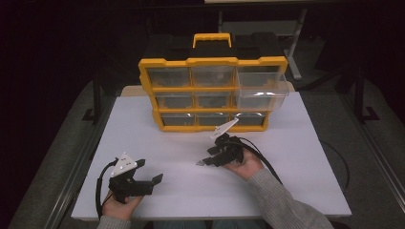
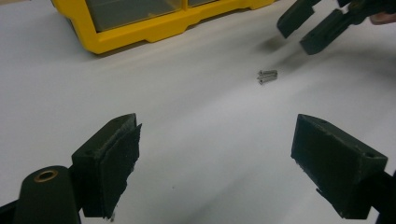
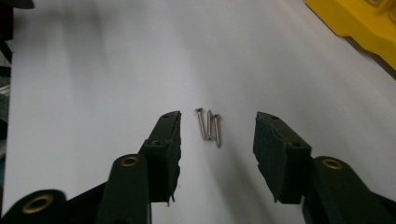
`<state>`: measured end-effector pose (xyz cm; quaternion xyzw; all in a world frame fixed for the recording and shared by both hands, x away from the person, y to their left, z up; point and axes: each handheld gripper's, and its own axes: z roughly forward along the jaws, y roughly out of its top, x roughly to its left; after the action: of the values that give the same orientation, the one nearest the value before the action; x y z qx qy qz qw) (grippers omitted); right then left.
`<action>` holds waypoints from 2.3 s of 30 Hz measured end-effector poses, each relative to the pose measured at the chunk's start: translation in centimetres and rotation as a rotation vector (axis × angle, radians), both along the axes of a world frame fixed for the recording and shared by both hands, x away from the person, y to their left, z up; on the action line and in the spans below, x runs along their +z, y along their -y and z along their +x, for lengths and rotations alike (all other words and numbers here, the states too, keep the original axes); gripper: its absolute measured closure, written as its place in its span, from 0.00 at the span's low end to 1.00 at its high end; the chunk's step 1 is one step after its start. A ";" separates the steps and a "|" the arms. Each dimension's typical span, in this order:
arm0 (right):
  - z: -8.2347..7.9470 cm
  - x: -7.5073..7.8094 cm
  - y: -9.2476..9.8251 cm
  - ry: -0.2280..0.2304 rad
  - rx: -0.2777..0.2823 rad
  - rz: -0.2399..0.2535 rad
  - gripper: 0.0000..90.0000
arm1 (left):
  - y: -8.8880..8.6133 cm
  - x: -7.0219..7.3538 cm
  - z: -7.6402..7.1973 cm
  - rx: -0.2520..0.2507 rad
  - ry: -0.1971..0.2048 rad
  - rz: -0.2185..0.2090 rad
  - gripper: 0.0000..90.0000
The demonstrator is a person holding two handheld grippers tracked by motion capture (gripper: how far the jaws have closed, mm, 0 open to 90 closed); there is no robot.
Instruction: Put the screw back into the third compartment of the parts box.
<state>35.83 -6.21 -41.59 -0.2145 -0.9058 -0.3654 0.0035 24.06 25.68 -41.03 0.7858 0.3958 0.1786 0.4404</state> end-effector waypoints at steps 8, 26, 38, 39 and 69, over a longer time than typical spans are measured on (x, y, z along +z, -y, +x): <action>1.1 -0.6 -1.8 -0.015 0.020 -0.032 0.74 | 0.0 0.0 0.0 -0.005 0.002 0.005 0.16; 1.9 -2.3 -2.8 0.005 0.060 -0.102 0.92 | 0.0 0.0 -0.1 0.001 0.000 -0.009 0.16; 1.9 -2.3 -2.7 0.009 0.061 -0.102 0.97 | -0.1 0.1 -0.1 -0.004 0.010 -0.002 0.16; 2.0 -2.3 -2.7 0.012 0.068 -0.094 0.97 | -0.1 0.1 -0.1 -0.004 0.010 -0.002 0.16; -2.3 12.0 -2.1 0.061 0.226 0.038 0.97 | -0.2 0.1 -0.1 0.006 0.006 -0.013 0.16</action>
<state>33.55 -4.08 -29.60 -0.0998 -0.9168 -0.3862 0.0209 23.94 25.85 -40.94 0.7811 0.3981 0.1796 0.4462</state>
